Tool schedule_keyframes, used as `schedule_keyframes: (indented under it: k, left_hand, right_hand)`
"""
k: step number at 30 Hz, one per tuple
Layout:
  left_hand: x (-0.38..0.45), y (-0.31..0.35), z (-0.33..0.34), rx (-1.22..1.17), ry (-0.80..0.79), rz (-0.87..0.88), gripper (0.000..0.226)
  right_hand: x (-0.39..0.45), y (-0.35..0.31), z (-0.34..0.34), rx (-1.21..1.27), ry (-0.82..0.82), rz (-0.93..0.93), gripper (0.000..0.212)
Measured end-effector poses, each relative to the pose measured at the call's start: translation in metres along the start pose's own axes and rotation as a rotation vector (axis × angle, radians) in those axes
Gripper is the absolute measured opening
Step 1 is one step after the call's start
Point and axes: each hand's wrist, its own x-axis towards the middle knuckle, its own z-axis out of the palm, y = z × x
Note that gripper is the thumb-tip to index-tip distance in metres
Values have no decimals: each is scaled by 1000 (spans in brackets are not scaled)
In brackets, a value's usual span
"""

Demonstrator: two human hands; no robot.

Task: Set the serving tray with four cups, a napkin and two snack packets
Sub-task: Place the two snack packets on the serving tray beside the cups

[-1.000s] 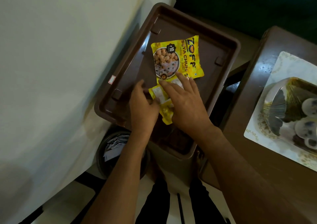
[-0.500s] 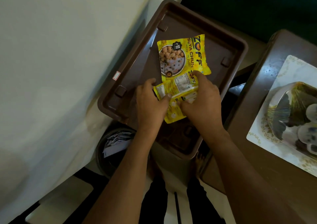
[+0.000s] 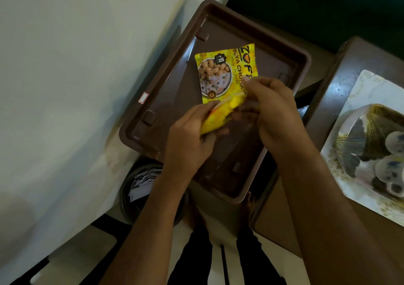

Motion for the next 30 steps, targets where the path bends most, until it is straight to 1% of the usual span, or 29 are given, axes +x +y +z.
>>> schedule_keyframes:
  k: [1, 3, 5, 6, 7, 8, 10, 12, 16, 19, 21, 24, 26, 30]
  left_hand:
    - [2, 0, 0, -69, 65, -75, 48]
    - [4, -1, -2, -289, 145, -302, 37]
    - [5, -6, -2, -590, 146, -563, 30]
    - [4, -10, -2, -723, 131, -674, 28]
    - [4, -13, -2, -806, 119, -753, 24]
    - [3, -17, -3, -838, 117, -797, 20]
    - [1, -24, -4, -815, 143, -827, 17]
    - [-2, -29, -4, -777, 189, -820, 17]
    - [-6, -34, -3, -706, 239, -809, 19]
    - [-8, -36, -4, -714, 257, -810, 19]
    - [-9, -36, -5, -723, 274, -804, 20]
    - [-12, -37, -6, -740, 296, -784, 22]
    - [-12, -38, -8, -745, 306, -770, 23]
    - [-12, -42, -7, -750, 322, -773, 19]
  right_hand:
    - [0, -1, 0, 15, -7, -5, 37]
    - [2, 1, -3, -18, 56, -33, 32]
    - [7, 4, -8, -45, 157, -20, 26]
    - [10, 6, -9, -40, 192, 17, 25]
    - [11, 8, -9, -23, 212, 69, 24]
    - [13, 11, -7, 3, 223, 125, 21]
    - [16, 17, -1, 64, 243, 223, 19]
    - [19, 22, 10, 90, 290, 255, 29]
    - [29, 26, 33, 79, 421, 168, 66]
    - [35, 24, 47, 47, 502, 115, 85]
    - [39, 24, 51, -5, 549, 81, 91]
    - [47, 27, 49, -26, 603, 19, 88]
    - [49, 27, 46, -12, 636, -31, 79]
    - [46, 22, 35, 131, 647, -140, 39]
